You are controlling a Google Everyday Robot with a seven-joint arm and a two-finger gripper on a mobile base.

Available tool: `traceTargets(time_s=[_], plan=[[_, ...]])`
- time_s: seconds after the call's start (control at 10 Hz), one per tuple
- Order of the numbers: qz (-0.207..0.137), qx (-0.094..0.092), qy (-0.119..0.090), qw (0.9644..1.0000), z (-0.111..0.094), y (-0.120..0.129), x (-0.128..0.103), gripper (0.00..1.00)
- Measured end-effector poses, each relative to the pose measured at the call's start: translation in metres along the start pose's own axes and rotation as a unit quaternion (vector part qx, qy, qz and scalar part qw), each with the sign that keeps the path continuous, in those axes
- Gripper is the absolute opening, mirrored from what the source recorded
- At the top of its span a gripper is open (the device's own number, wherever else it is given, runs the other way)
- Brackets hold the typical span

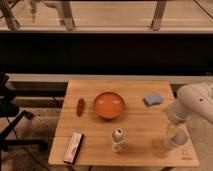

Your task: Pick up the ceramic cup

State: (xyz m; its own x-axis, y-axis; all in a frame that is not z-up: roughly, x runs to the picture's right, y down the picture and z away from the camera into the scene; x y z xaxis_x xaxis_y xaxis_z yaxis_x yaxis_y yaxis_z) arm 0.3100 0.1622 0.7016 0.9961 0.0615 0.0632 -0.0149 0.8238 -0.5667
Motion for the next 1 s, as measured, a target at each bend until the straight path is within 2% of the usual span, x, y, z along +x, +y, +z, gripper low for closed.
traceTargets(time_s=[0.3,0.5,0.7,0.8,1.0], plan=[[-0.017,0.003,0.002,0.9998,-0.001,-0.009,0.010,0.80],[-0.076,0.027,0.007,0.9967,0.001,-0.010,0.013,0.80],[-0.157,0.061,0.014,0.9857,0.007,-0.005,0.015,0.80],[-0.178,0.070,0.014,0.9815,0.012,-0.003,0.014,0.80],[-0.211,0.076,0.021,0.9743,0.019,-0.002,0.013,0.80]])
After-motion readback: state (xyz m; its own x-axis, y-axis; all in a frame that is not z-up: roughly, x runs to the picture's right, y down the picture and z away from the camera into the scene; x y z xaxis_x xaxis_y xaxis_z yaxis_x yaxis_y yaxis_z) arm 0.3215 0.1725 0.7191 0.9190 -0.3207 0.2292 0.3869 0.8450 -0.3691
